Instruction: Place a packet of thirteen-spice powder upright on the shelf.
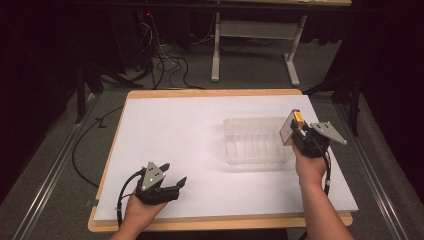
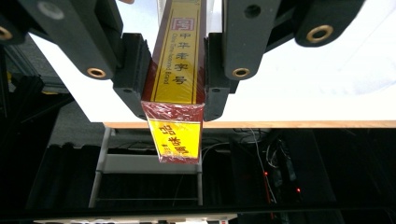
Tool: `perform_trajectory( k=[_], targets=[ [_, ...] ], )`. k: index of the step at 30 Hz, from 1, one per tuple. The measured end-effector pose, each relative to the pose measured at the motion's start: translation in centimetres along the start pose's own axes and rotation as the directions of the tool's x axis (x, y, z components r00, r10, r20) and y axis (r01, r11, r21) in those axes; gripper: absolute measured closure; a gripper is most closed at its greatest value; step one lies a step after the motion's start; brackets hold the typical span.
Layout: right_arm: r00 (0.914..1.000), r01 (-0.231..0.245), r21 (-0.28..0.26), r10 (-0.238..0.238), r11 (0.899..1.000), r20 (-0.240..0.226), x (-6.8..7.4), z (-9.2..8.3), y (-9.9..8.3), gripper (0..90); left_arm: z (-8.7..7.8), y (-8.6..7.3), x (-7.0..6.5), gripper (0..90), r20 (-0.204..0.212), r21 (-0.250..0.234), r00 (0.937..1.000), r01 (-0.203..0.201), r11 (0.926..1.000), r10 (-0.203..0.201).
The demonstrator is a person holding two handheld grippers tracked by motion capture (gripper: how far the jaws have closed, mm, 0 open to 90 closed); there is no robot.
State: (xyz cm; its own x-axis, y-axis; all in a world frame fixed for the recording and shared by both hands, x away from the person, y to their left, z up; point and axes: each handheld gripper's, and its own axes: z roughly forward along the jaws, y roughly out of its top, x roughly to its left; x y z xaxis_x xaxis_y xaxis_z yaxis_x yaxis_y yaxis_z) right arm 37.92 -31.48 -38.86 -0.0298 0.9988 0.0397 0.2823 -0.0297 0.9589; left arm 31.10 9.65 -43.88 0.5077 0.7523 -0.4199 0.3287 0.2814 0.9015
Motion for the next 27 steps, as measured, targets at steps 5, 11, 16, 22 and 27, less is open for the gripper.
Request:
perform_trajectory(
  k=[5,11,16,22,27],
  targets=[
    [0.9999,0.006,0.014,-0.006,1.0,0.014,0.0,0.5,-0.2,68.2,0.0,-0.2,-0.2,27.9,0.006,0.008,0.9998,-0.021,0.9997,0.021],
    [0.9997,0.011,0.02,-0.011,1.0,0.021,0.1,0.8,-0.4,68.2,-0.1,-0.2,-0.2,27.7,0.013,0.008,0.9996,-0.027,0.9996,0.027],
    [0.9996,0.019,0.039,-0.02,0.999,0.021,0.2,1.4,-1.1,68.2,-0.2,-0.1,-0.1,27.7,0.013,0.005,0.9994,-0.031,0.9995,0.031],
    [0.9996,0.022,0.05,-0.023,0.999,0.015,0.3,1.7,-1.6,68.2,-0.1,-0.2,0.0,27.6,0.015,0.01,0.9994,-0.03,0.9995,0.03],
    [0.9992,0.032,0.066,-0.033,0.997,0.023,0.3,1.9,-1.9,68.2,0.0,-0.1,0.1,27.4,0.02,0.014,0.9995,-0.027,0.9996,0.026]
  ],
)
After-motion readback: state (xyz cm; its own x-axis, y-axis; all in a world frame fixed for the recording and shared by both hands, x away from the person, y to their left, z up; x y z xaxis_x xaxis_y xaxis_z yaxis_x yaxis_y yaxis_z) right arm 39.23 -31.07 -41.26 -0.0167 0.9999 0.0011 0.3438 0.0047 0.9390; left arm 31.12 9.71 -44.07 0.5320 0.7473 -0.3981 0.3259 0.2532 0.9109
